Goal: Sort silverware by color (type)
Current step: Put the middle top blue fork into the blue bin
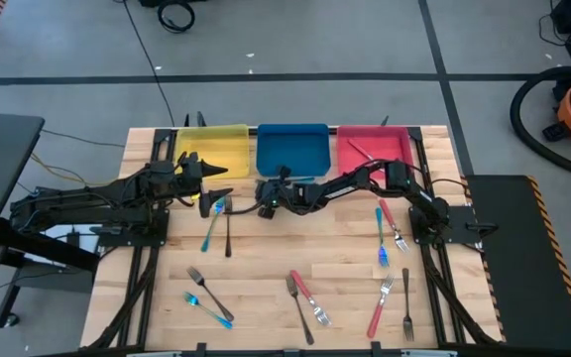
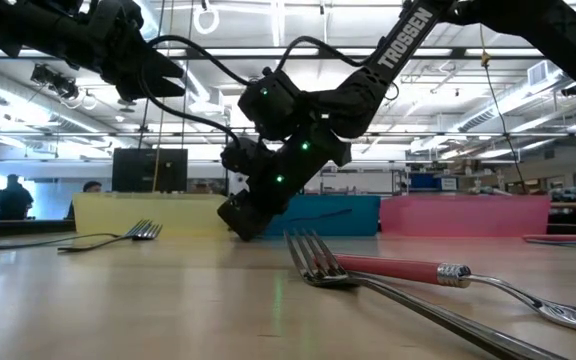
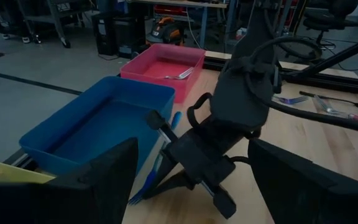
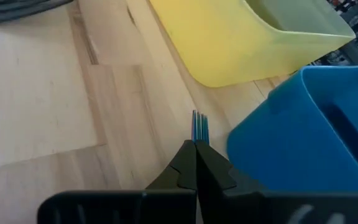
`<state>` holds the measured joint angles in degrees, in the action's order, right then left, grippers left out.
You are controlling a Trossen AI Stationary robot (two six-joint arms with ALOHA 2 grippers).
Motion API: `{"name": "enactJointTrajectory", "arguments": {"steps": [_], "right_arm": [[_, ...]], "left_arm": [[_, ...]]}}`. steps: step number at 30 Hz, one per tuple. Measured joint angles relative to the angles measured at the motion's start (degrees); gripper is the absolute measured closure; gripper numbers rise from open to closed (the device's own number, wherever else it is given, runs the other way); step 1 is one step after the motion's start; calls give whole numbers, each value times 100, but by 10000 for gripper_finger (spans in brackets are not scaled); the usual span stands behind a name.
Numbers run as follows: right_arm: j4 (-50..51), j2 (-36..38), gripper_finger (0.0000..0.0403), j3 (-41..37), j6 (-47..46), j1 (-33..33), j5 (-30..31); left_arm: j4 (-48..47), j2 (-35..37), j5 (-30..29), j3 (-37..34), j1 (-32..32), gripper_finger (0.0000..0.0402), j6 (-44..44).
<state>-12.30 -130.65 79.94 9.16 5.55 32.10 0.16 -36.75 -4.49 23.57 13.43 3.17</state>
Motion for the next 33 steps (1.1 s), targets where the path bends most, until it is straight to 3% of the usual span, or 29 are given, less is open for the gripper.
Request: {"name": "enactJointTrajectory", "arguments": {"steps": [20,33], "right_arm": [[452,252,401,-11,-235,-34,-58],[772,256,372,-11,-307,205,-75]], "left_arm": [[0,0,1,0,0,95,-100],[0,0,1,0,0,95,-95]]}}
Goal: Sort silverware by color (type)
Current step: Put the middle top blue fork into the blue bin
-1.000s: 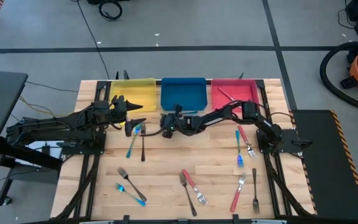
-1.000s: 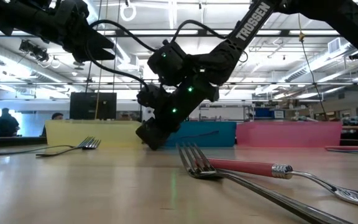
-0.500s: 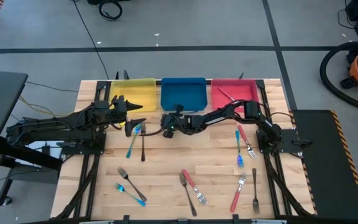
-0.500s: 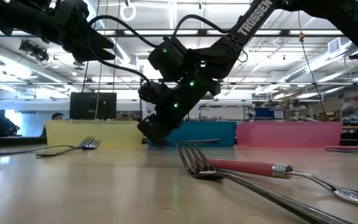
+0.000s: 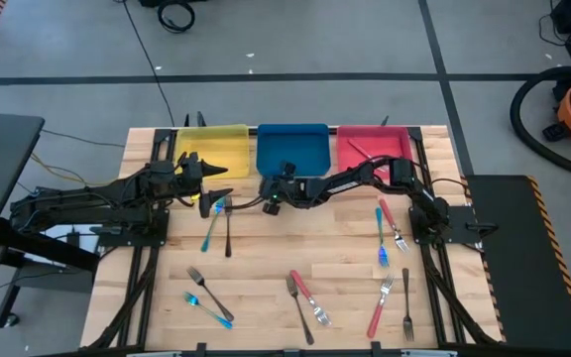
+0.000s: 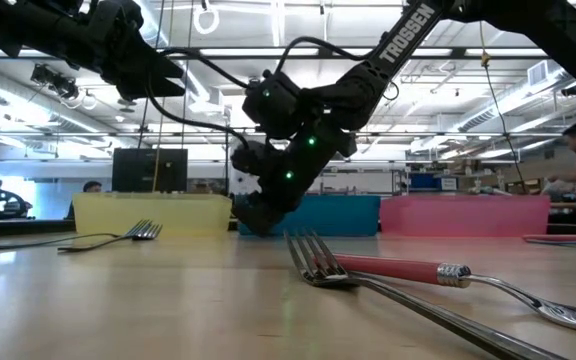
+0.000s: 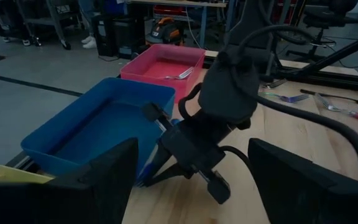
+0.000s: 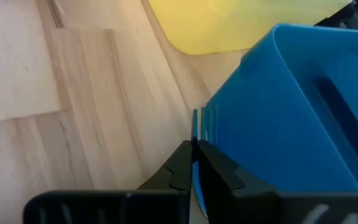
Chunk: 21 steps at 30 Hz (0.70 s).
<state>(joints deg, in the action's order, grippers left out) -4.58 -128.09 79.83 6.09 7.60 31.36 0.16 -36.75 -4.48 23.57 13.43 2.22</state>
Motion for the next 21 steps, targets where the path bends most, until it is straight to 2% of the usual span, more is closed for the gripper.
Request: {"name": "enactJointTrajectory", "arguments": {"steps": [12,21], "right_arm": [[182,2,369,0,133,34,204],[179,2,360,0,135,37,81]], "left_arm": [[0,0,-1,-2,-2,95,0],[0,0,1,-2,-2,95,0]]}}
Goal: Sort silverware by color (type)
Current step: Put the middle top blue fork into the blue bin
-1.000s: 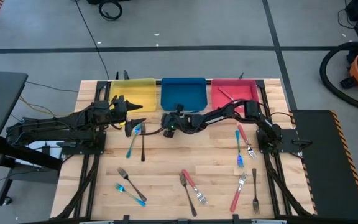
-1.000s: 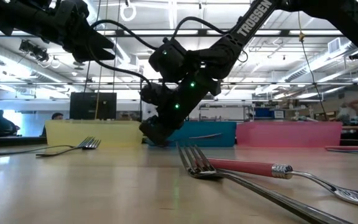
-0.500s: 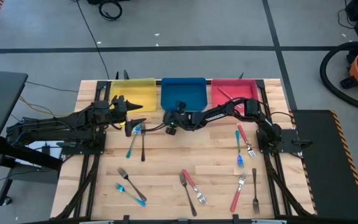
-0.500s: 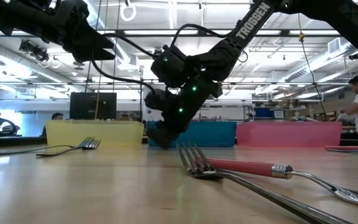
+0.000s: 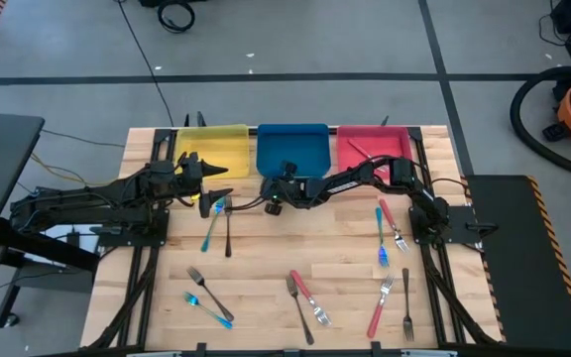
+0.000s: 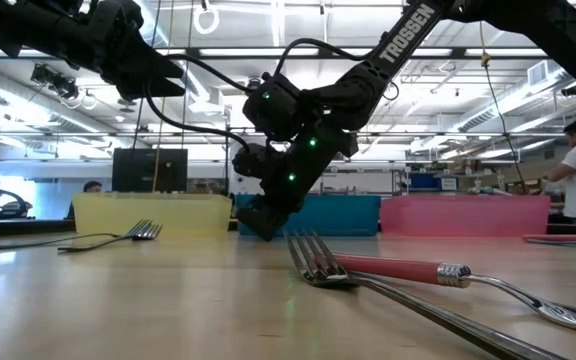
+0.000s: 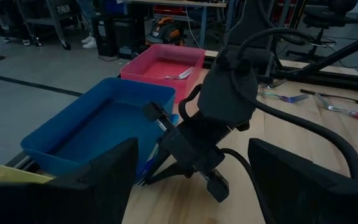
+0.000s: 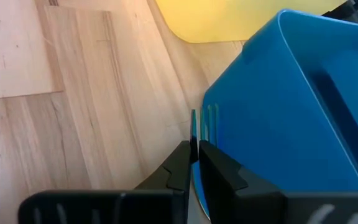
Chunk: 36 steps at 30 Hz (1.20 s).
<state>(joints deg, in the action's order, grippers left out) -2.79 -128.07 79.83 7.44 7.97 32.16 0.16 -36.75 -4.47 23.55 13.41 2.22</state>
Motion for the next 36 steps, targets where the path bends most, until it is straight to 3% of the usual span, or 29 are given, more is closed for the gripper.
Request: {"name": "enactJointTrajectory", "arguments": {"steps": [13,16,21,28,36], "right_arm": [[-184,2,290,2,223,7,173],[-254,2,282,2,279,-11,476],[-304,2,280,2,93,0,336],[-356,2,291,2,62,9,280],[-288,2,361,2,2,-2,336]], "left_arm": [[0,0,-2,0,1,95,0],[0,0,0,0,2,95,0],[2,1,0,-2,2,95,-1],[0,0,-2,-4,0,95,2],[0,0,-2,-4,0,95,7]]}}
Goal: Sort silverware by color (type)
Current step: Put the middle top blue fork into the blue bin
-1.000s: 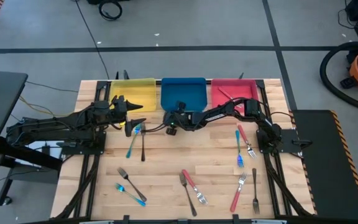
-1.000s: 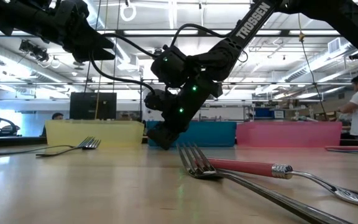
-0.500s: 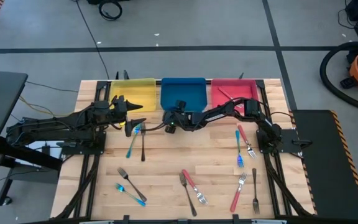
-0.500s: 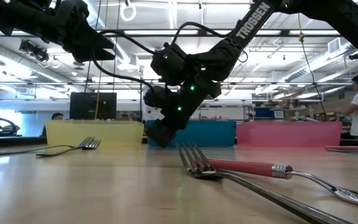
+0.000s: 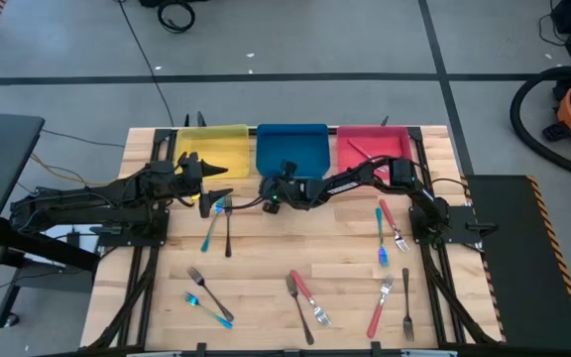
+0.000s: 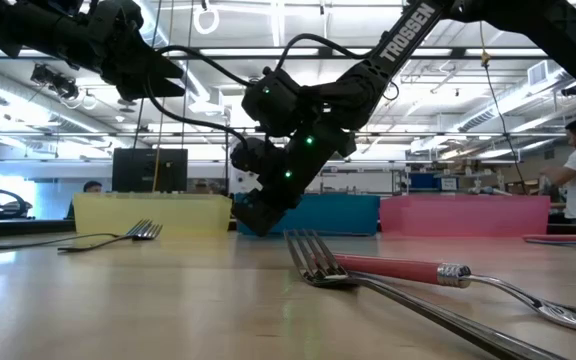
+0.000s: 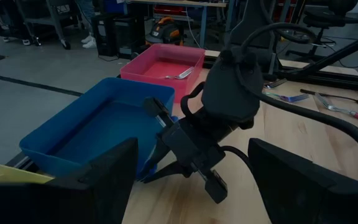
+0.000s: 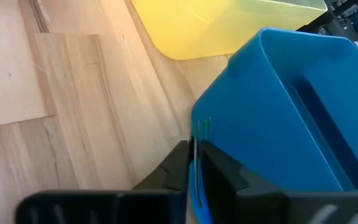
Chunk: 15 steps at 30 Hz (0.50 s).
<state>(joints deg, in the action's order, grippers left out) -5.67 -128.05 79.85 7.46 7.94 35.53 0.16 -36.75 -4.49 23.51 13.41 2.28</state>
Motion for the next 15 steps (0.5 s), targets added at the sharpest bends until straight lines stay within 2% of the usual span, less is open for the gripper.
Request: {"name": "enactJointTrajectory", "arguments": {"steps": [4,15], "right_arm": [[17,0,394,0,4,-4,45],[46,0,400,4,177,-147,387]], "left_arm": [[1,0,2,0,0,95,0],[0,0,2,0,0,95,-2]]}}
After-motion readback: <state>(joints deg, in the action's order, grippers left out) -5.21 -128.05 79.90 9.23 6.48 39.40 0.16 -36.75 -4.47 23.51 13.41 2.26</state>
